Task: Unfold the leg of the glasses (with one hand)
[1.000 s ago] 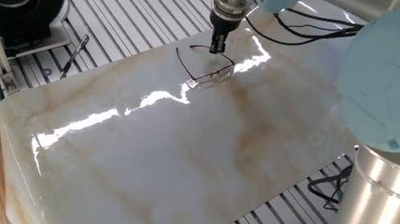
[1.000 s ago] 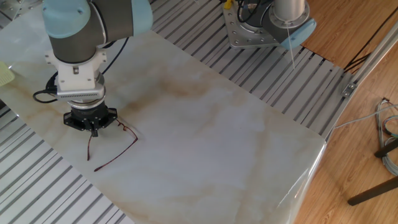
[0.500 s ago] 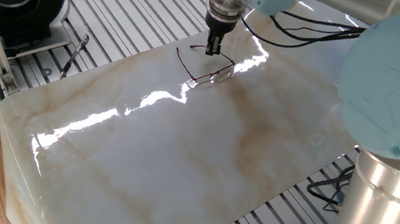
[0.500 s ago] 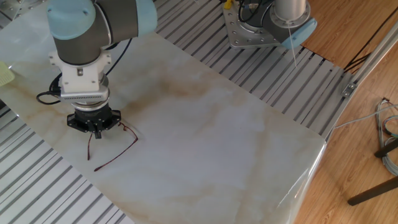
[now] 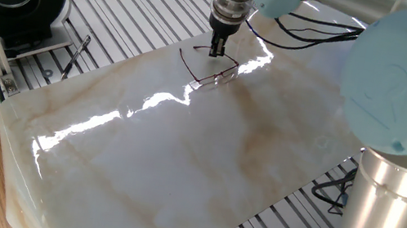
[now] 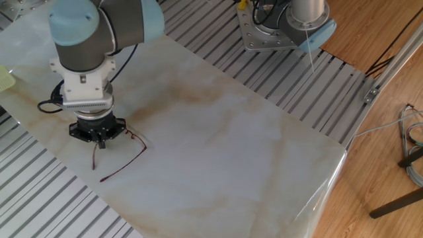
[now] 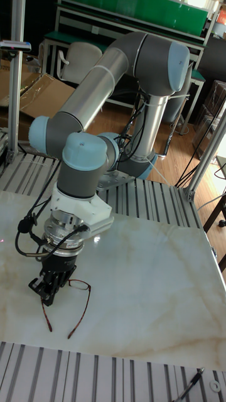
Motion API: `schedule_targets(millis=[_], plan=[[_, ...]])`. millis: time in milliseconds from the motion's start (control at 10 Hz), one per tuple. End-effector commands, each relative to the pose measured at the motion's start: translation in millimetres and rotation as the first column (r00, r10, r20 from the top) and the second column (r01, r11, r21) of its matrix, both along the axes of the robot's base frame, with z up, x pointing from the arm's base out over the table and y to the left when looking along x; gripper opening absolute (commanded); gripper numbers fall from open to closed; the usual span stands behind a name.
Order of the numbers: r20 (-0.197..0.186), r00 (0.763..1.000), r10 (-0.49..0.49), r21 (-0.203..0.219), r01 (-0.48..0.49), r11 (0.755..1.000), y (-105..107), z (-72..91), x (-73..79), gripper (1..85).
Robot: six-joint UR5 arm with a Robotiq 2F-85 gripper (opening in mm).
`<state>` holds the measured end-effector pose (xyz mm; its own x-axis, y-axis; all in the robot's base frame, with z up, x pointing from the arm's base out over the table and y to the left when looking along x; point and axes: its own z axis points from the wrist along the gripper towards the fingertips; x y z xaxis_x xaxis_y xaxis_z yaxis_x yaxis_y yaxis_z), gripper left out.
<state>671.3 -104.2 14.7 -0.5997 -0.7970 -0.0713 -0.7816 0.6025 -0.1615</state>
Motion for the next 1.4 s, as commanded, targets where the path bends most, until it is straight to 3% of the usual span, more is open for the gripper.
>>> schedule_targets(millis=[0,600,1000,1300], plan=[[-0.004,1.0,0.03,0.009,-0.03,1.0,-25.1,5.9,-5.1,1.3],[0.005,1.0,0.027,0.022,-0.027,0.999,-17.7,-2.3,-8.4,1.3],[-0.009,1.0,0.005,0.027,-0.005,1.0,-2.3,9.4,-12.6,1.3],[0.007,1.0,0.007,0.013,-0.007,1.0,-7.7,6.8,-9.2,1.3]])
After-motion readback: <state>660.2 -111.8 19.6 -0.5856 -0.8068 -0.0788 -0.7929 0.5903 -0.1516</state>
